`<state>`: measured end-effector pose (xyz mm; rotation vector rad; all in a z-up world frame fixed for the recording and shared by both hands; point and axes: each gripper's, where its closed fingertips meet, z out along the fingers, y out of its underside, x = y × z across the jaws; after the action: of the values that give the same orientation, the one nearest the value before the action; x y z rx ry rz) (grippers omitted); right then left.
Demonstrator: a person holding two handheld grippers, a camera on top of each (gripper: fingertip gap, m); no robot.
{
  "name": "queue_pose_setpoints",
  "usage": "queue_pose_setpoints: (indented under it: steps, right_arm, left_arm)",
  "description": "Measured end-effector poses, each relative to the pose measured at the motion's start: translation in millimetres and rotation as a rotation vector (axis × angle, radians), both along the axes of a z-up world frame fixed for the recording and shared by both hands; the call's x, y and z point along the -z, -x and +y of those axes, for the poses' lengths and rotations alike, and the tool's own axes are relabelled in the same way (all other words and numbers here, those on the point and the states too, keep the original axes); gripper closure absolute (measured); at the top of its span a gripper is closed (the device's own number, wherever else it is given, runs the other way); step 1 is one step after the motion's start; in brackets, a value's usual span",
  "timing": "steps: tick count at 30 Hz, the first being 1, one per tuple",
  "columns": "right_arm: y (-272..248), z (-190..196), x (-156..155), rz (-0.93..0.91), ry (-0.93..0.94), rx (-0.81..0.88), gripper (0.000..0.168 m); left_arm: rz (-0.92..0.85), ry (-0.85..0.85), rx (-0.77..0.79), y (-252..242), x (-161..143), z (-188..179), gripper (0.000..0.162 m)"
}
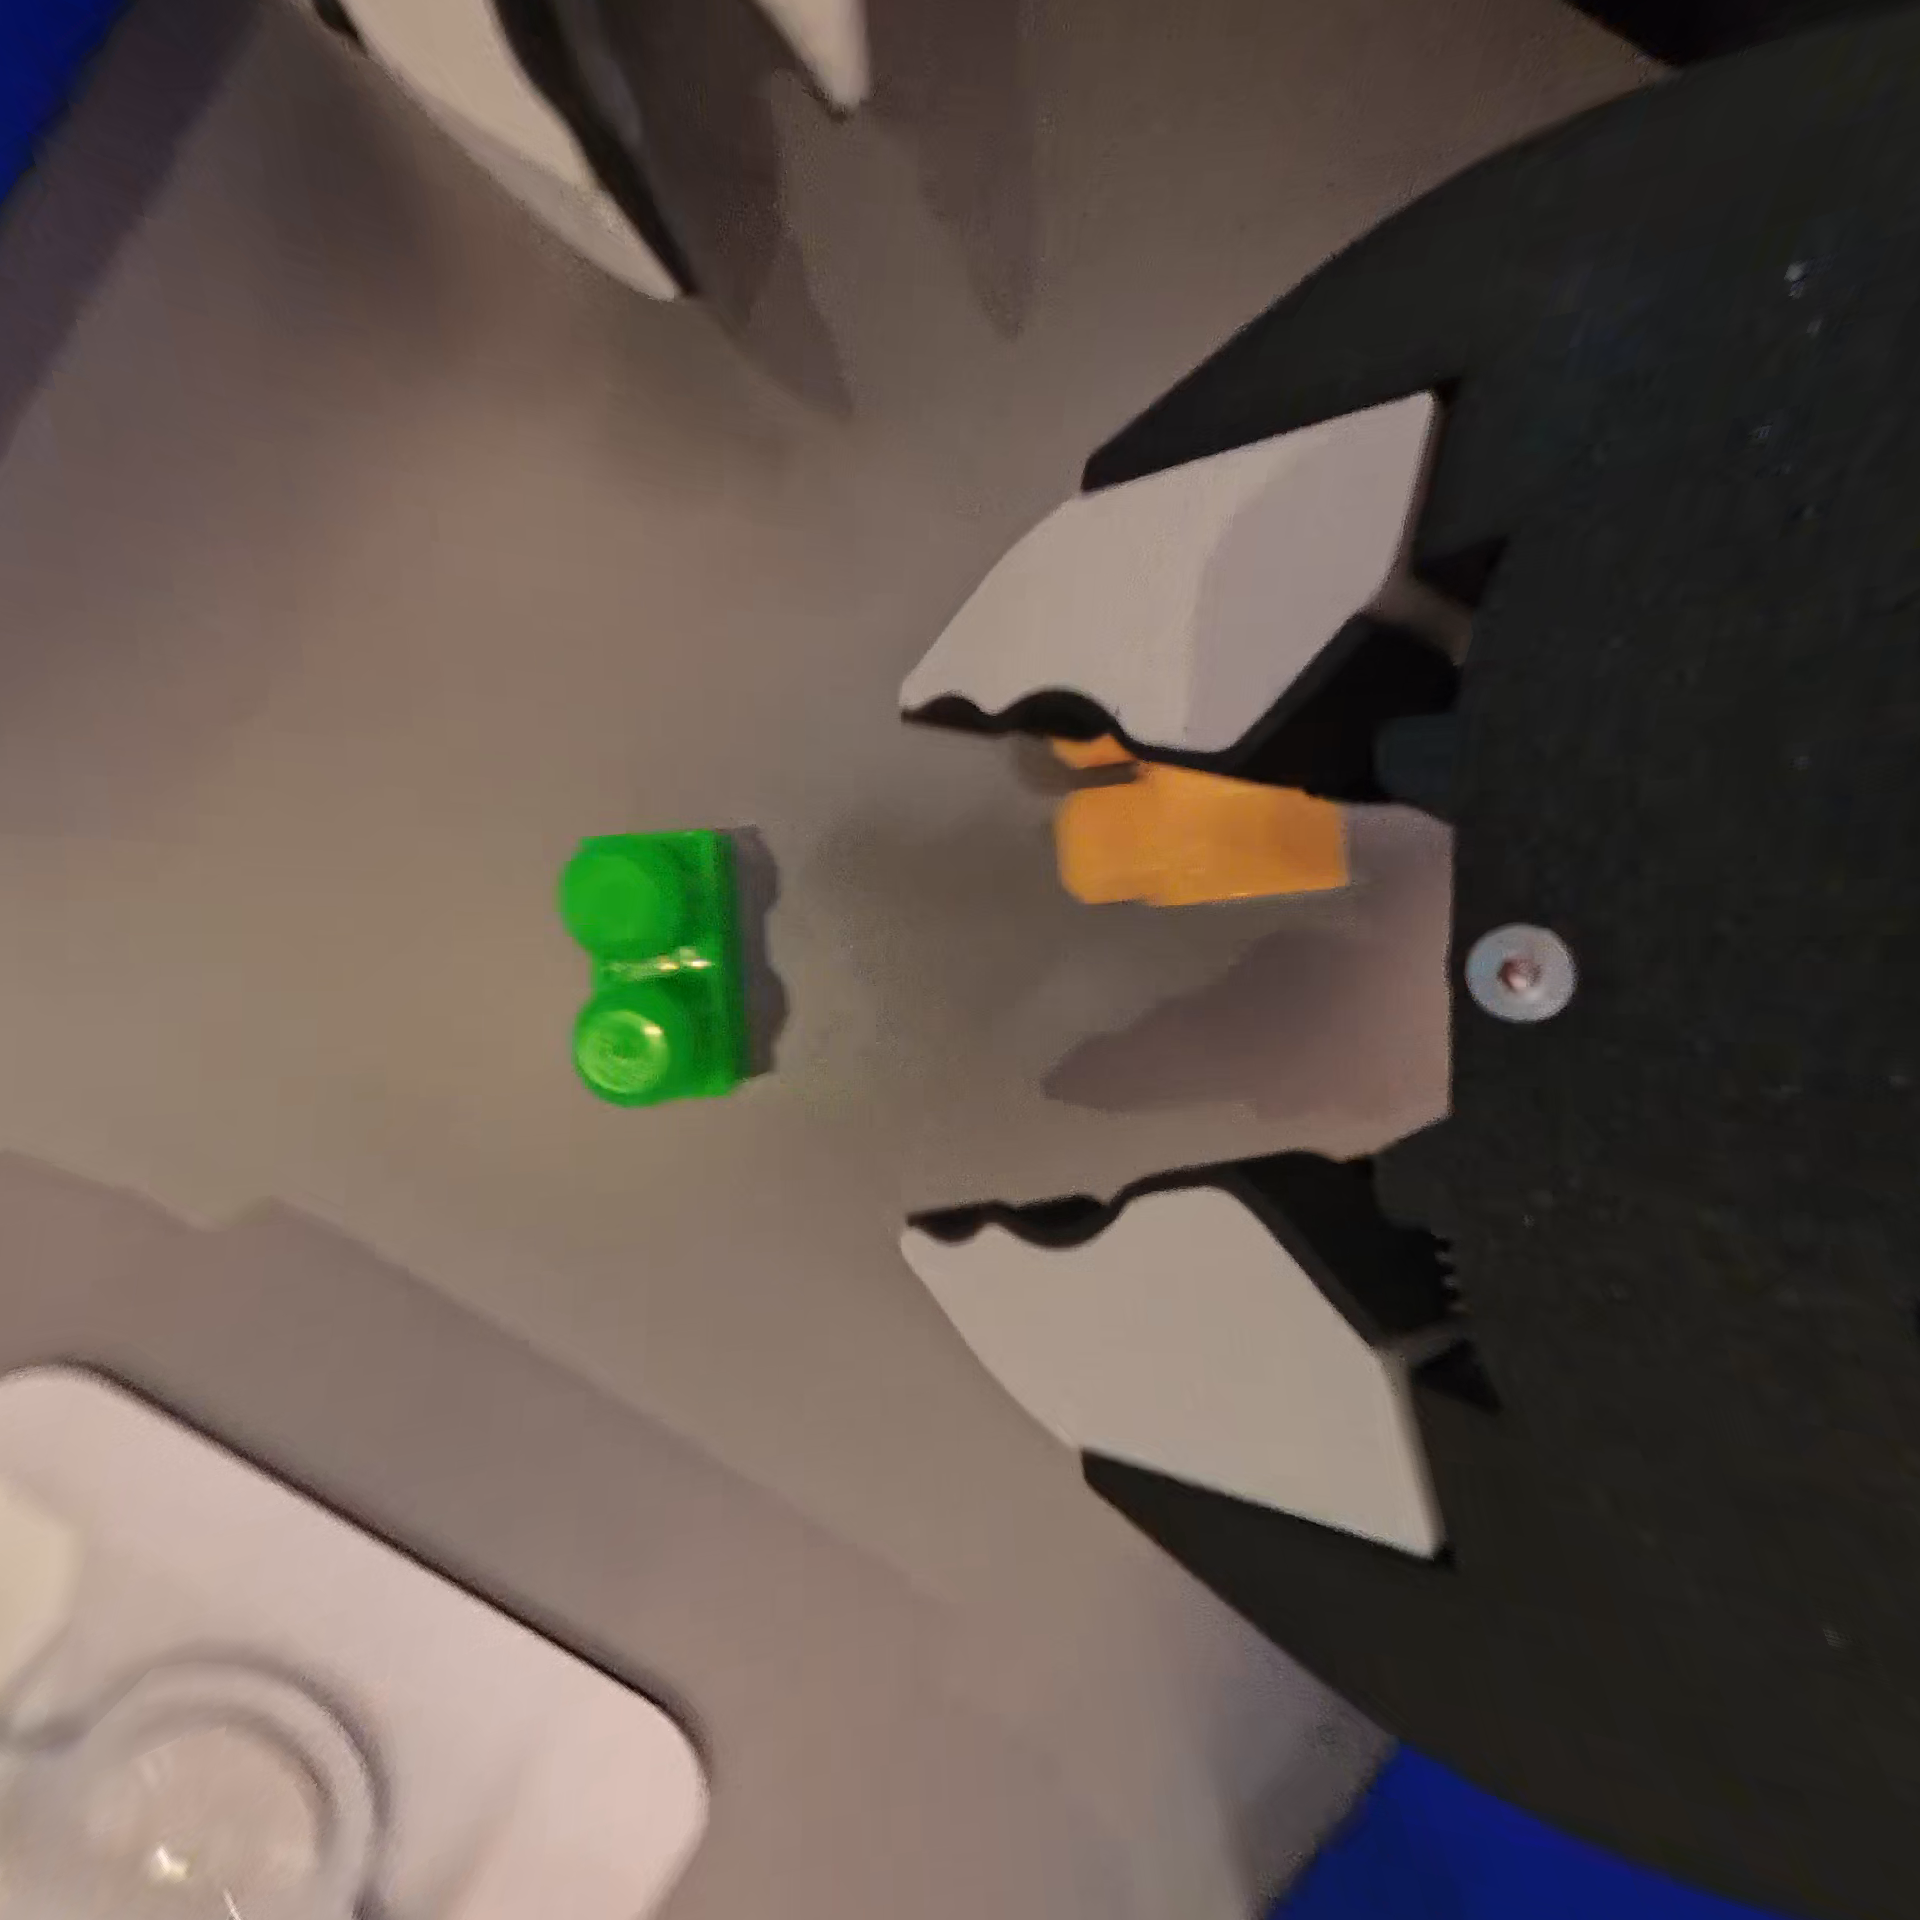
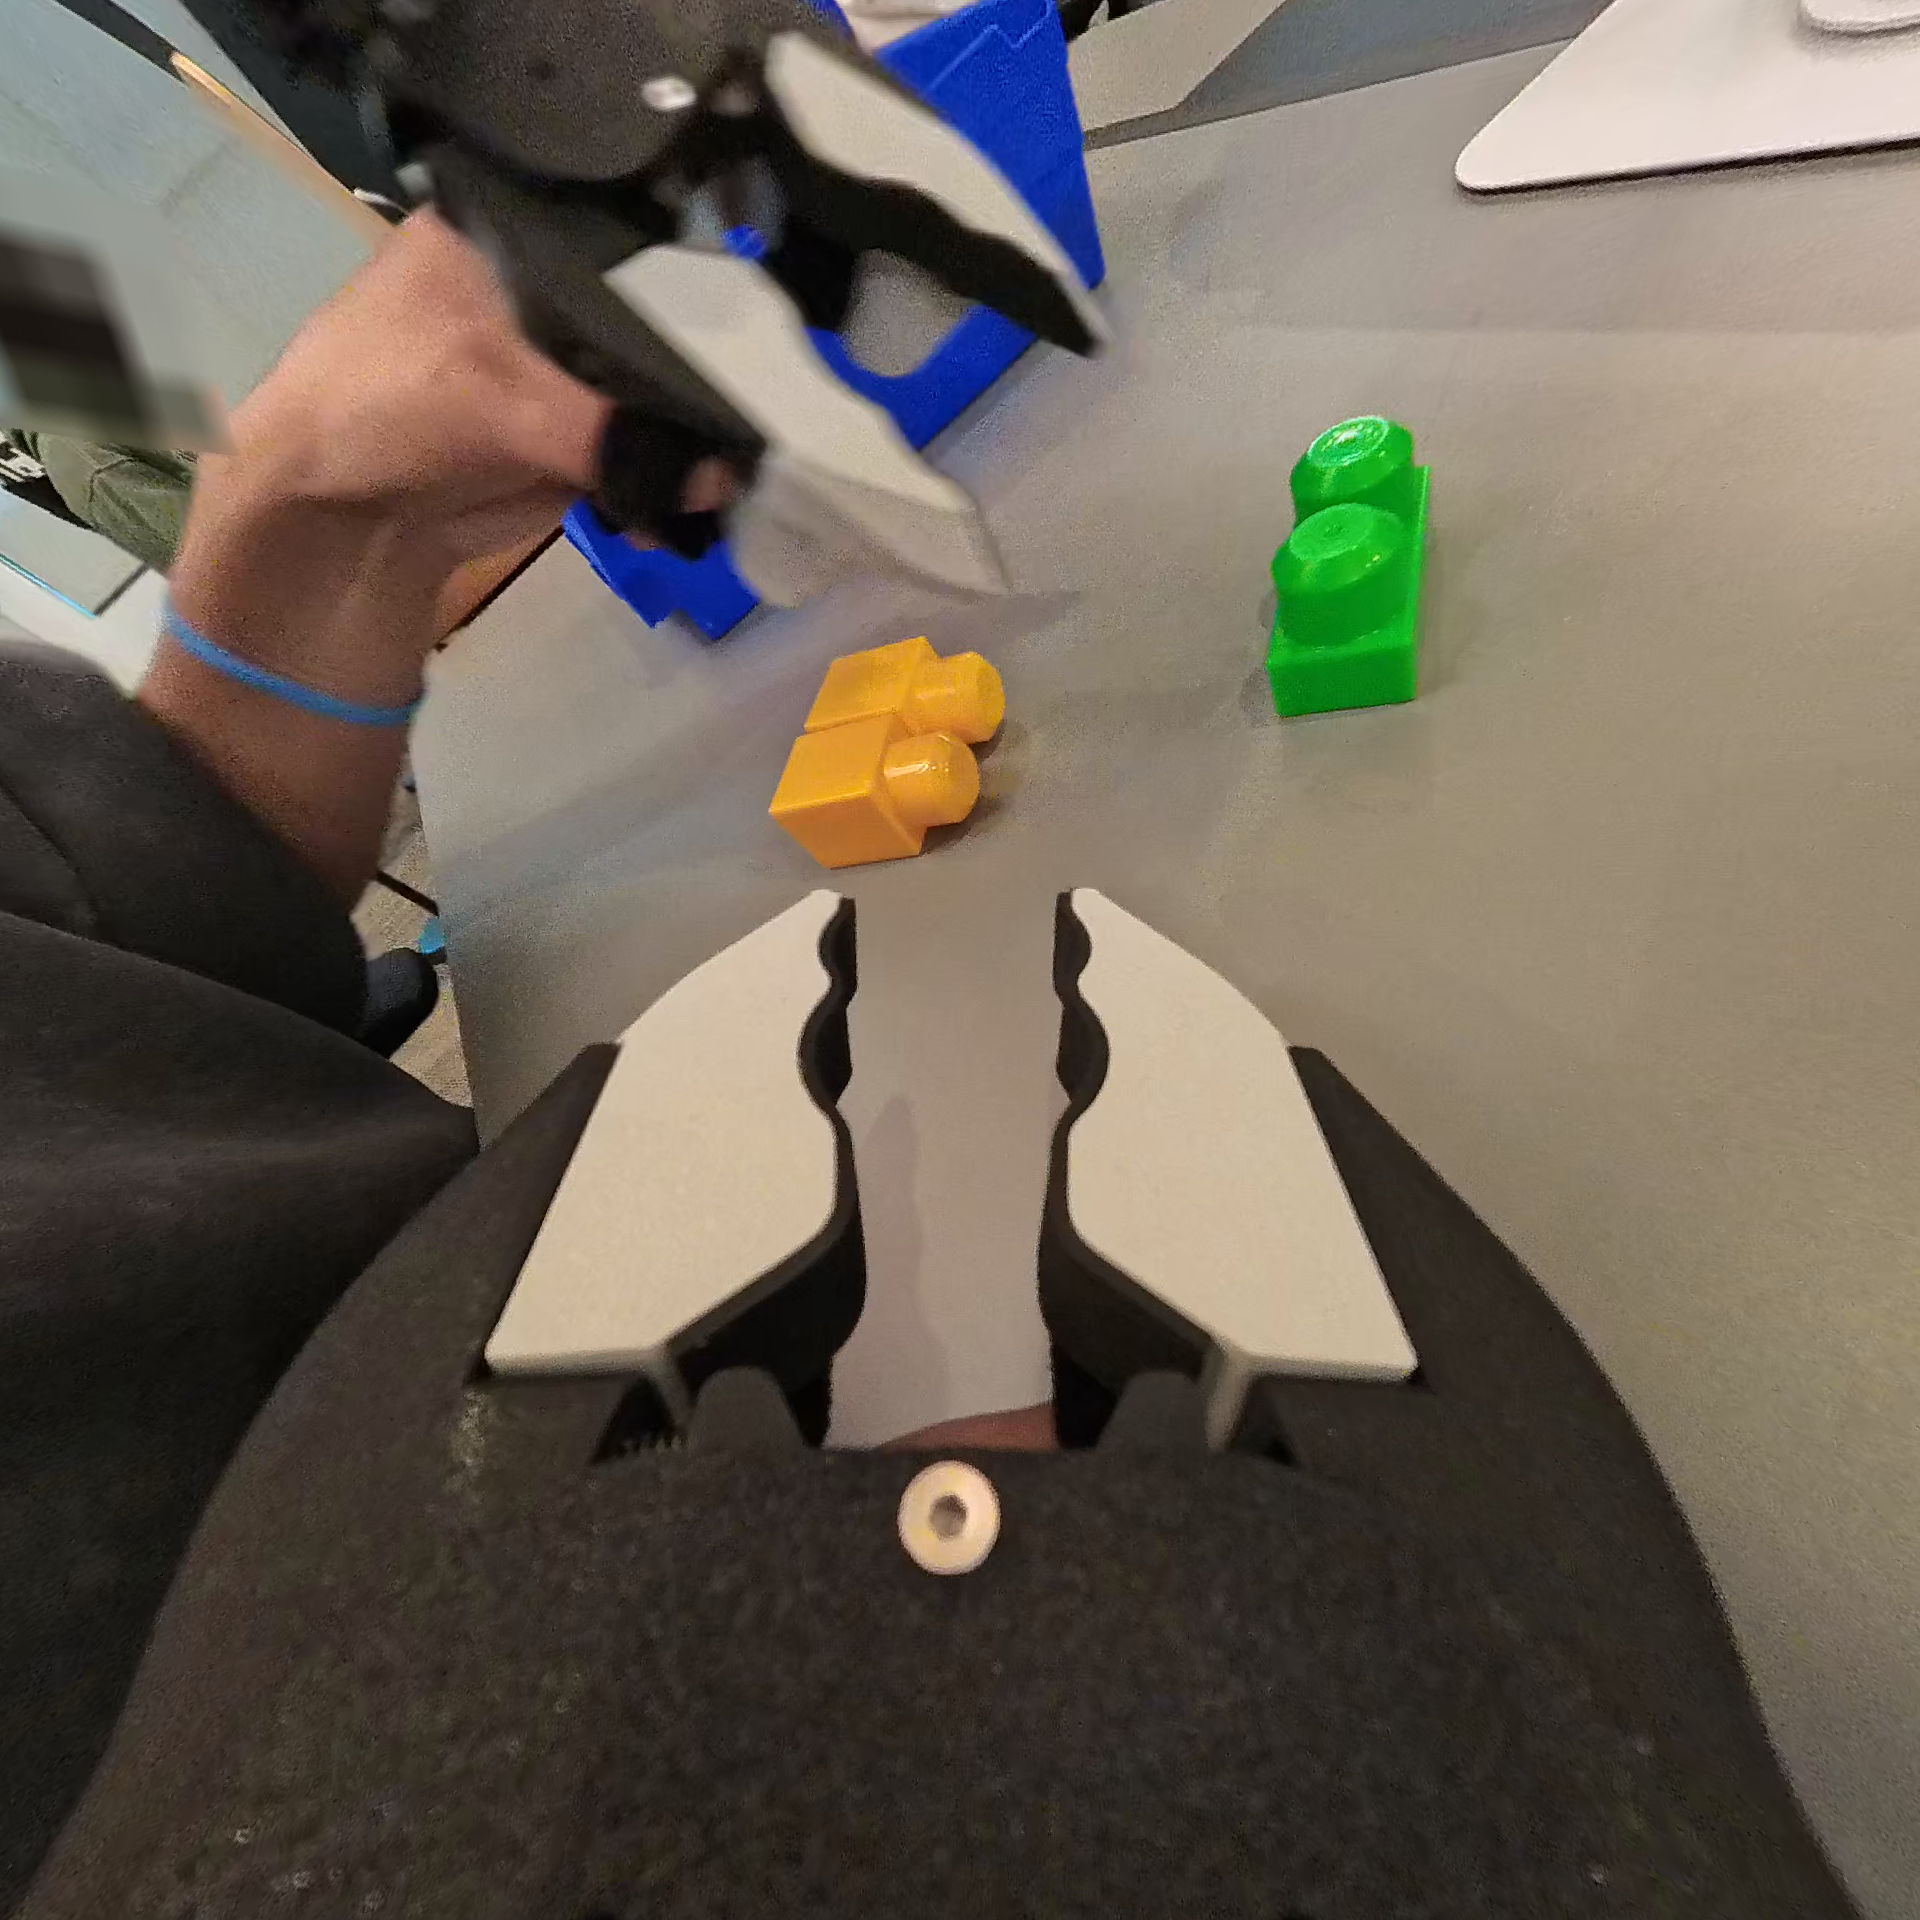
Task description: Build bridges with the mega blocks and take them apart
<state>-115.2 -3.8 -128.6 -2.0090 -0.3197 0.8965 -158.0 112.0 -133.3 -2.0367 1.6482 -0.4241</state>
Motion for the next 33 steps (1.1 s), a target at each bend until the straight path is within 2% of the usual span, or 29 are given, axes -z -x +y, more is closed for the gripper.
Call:
queue_pose_setpoints:
  steps: [1,4,7,9,12,16,33]
  right_arm:
    - [-1.0,0.2,0.0,-0.004,-0.001,0.003,0.132]
    - [-1.4,1.3,1.4,-0.004,0.005,0.004,0.132]
    - [1.4,2.0,4.3,-0.008,0.014,-0.005,0.132]
    - [3.7,2.0,7.6,-0.018,0.021,-0.012,0.132]
    - [7.5,0.8,10.9,-0.027,0.029,-0.026,0.132]
    - [7.5,0.1,9.7,-0.047,0.014,-0.024,0.133]
    - [5.7,0.6,10.9,-0.059,0.015,-0.018,0.133]
  left_arm:
    - [-0.035,-0.011,-0.04,15.1,-6.4,-3.7,0.063]
    - [-0.118,0.004,-0.13,49.0,-14.2,-30.8,0.046]
    - [-0.204,0.038,-0.16,50.1,-13.9,-70.6,0.041]
    - [-0.16,-0.018,-0.159,47.2,-3.3,-86.3,0.046]
    - [-0.042,-0.101,-0.206,49.4,18.2,-81.8,0.06]
    - [0.038,-0.017,-0.258,56.5,39.9,-70.0,0.064]
    - [0.068,0.027,-0.227,68.3,53.1,-54.1,0.068]
